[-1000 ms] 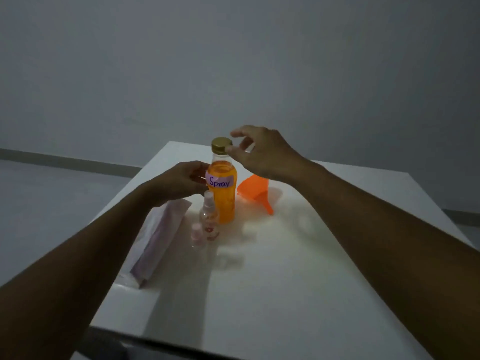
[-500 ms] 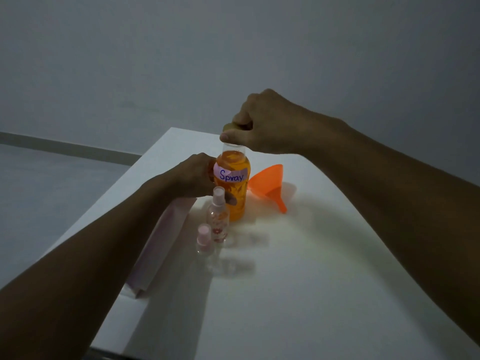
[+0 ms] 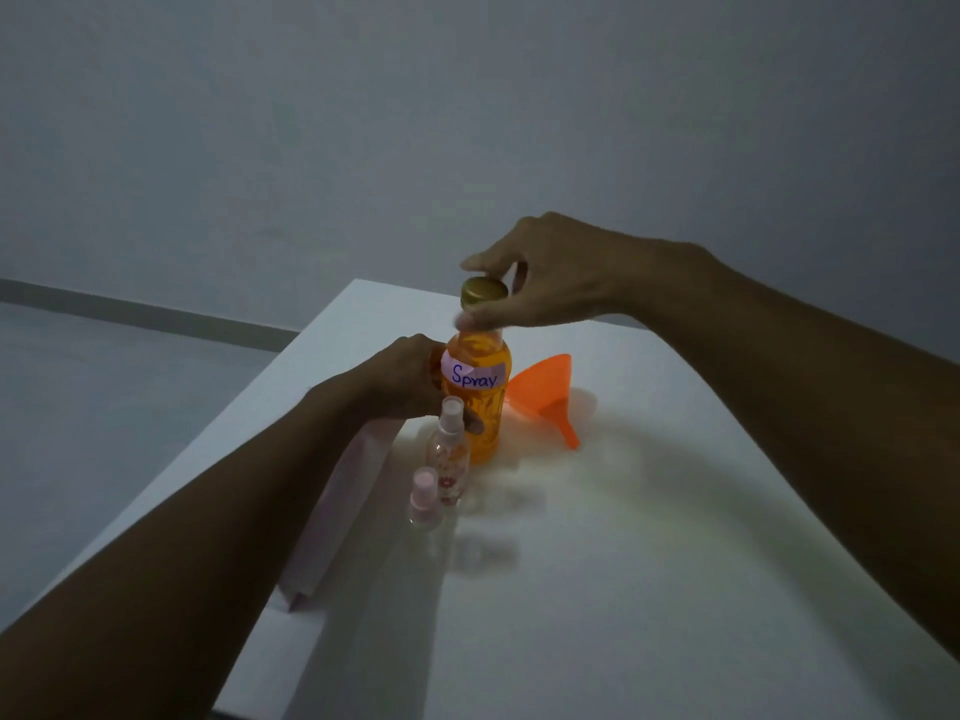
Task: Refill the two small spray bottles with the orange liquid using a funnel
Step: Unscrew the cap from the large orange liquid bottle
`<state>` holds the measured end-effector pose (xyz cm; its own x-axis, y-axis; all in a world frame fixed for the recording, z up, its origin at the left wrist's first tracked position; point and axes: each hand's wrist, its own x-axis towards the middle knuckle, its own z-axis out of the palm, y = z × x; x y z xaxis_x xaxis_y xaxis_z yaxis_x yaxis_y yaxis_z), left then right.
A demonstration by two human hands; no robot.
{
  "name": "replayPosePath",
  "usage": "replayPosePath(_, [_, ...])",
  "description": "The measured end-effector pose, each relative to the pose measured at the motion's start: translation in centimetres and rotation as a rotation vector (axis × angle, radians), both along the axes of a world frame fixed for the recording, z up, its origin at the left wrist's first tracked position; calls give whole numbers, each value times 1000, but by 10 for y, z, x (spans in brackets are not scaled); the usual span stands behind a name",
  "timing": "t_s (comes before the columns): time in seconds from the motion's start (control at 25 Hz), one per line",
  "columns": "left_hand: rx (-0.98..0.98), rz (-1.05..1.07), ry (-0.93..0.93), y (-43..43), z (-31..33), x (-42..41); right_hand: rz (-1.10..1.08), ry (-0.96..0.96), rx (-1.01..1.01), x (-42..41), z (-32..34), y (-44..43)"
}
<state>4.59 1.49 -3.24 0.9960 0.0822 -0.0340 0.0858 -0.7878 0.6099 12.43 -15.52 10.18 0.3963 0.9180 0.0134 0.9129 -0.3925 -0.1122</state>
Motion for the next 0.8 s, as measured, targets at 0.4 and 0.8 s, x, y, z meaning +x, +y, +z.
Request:
replayPosePath(0.4, [-40,-42,-39,0,-6,4,188,-222,-126,-8,12,3])
replayPosePath(0.8, [-10,-17,-31,-3,-5,5,-85,-83,-67,-20,2,11])
